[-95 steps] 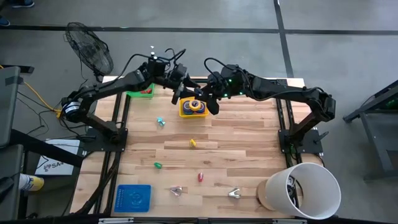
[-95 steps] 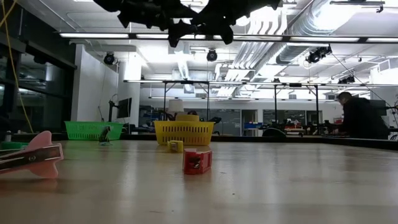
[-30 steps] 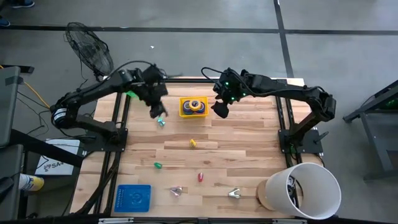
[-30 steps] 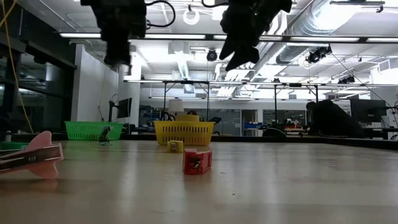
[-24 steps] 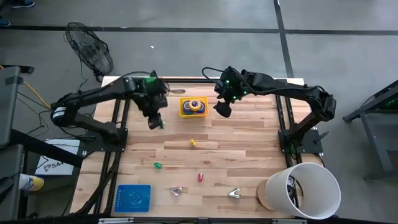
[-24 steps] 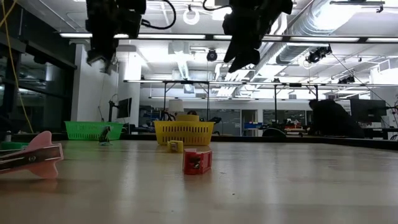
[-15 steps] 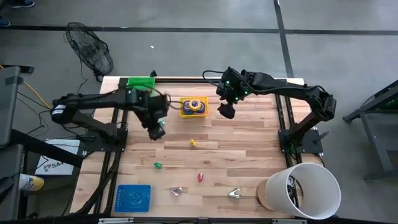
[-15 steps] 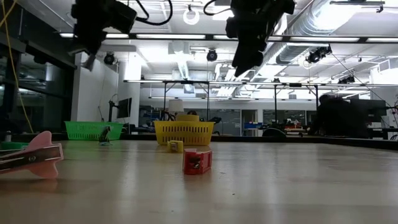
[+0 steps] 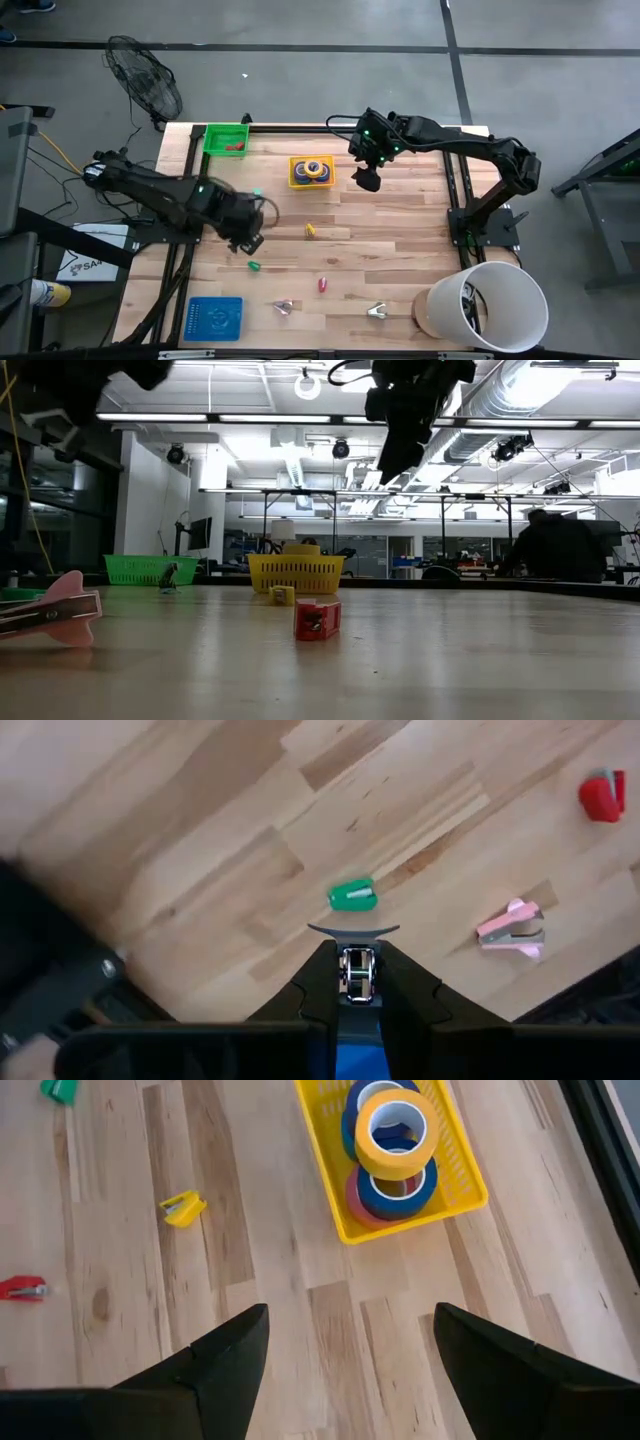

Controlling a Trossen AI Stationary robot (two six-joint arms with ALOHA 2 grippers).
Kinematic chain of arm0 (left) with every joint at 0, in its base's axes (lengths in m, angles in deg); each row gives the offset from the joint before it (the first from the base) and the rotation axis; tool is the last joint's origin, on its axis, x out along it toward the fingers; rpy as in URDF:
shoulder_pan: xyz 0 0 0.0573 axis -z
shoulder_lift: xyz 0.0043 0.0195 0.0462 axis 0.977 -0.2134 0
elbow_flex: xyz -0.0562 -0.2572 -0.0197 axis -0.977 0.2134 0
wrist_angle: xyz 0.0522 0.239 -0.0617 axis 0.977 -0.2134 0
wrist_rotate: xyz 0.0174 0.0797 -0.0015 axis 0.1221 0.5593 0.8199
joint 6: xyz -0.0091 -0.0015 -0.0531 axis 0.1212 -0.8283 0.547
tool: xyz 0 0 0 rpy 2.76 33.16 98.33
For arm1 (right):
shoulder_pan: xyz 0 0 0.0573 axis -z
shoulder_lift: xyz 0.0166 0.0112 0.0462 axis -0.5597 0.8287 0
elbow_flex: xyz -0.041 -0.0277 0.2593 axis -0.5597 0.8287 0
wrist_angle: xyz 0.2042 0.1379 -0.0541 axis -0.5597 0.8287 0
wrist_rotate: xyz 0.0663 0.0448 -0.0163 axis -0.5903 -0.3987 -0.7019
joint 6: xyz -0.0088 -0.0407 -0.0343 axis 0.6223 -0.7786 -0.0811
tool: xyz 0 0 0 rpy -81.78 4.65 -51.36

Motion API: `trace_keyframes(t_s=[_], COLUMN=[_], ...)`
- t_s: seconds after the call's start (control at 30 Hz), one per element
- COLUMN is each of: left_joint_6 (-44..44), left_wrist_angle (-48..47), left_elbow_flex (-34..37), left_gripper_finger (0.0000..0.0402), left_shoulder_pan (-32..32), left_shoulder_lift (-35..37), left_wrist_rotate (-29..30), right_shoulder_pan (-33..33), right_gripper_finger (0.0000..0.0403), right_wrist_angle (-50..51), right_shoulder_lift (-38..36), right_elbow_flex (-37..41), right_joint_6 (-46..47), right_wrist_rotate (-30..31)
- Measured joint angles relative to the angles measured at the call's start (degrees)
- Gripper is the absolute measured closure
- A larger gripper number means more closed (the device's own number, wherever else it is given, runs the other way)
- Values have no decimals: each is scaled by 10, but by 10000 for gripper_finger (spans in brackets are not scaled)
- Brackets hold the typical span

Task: Pick and place Stapler, Stapler remover, tape
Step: Put the black staple remover into the blue bin

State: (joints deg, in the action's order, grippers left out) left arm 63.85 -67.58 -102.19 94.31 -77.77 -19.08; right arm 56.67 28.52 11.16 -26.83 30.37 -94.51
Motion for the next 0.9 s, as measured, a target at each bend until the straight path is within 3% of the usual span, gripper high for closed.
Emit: trace_keyframes(t_s=[0.17,0.3,0.63,0.9], left_joint_6=[135,224,407,519], left_wrist_angle=[-1,1,79,115], left_elbow_flex=[0,0,0,0], left_gripper_finger=[349,360,357,359], left_shoulder_pan=[89,152,272,332], left_shoulder_lift=[-16,-41,-106,-148], left_wrist_rotate=[23,21,-63,-68], right_shoulder_pan=[0,0,0,0], right_gripper_finger=[128,128,128,128], right_wrist_angle=[4,5,5,5], right_shoulder_lift=[0,0,0,0], right_elbow_flex=[0,0,0,0], right_joint_6=[-18,-28,-37,-48], right_wrist_rotate=[-3,-9,-15,-15])
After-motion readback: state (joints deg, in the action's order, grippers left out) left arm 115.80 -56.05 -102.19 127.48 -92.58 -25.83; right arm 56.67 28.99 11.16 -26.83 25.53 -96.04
